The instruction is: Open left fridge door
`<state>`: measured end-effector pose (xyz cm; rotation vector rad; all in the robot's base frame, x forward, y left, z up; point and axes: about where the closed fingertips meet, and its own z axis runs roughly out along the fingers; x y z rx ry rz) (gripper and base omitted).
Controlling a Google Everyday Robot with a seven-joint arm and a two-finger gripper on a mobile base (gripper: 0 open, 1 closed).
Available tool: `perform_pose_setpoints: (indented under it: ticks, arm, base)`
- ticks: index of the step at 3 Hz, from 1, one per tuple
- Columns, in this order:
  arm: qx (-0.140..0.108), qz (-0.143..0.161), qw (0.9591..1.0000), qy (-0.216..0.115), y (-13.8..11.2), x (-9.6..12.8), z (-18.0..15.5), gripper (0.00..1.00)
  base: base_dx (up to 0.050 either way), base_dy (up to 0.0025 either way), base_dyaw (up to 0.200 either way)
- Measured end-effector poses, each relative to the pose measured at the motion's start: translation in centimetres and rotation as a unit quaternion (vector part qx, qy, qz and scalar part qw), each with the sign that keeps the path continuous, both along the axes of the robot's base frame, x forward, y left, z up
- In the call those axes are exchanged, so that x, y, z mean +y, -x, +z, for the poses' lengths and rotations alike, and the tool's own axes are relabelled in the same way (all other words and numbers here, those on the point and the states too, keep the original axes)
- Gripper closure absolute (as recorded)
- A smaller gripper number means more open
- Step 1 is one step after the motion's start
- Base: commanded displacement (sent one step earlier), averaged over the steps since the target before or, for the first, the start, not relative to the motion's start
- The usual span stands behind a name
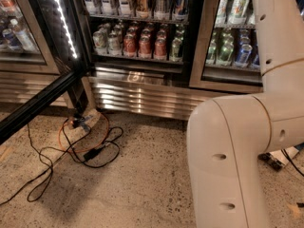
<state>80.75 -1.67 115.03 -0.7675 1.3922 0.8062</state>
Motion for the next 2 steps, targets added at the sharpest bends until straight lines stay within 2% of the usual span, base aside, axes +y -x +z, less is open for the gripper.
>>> perform_pose_setpoints:
  ticks: [2]
  arm:
    - [0.0, 0.0, 1.0, 0.0, 0.0, 0.01, 0.0, 0.35]
  base:
    - [0.0, 0.0, 0.0]
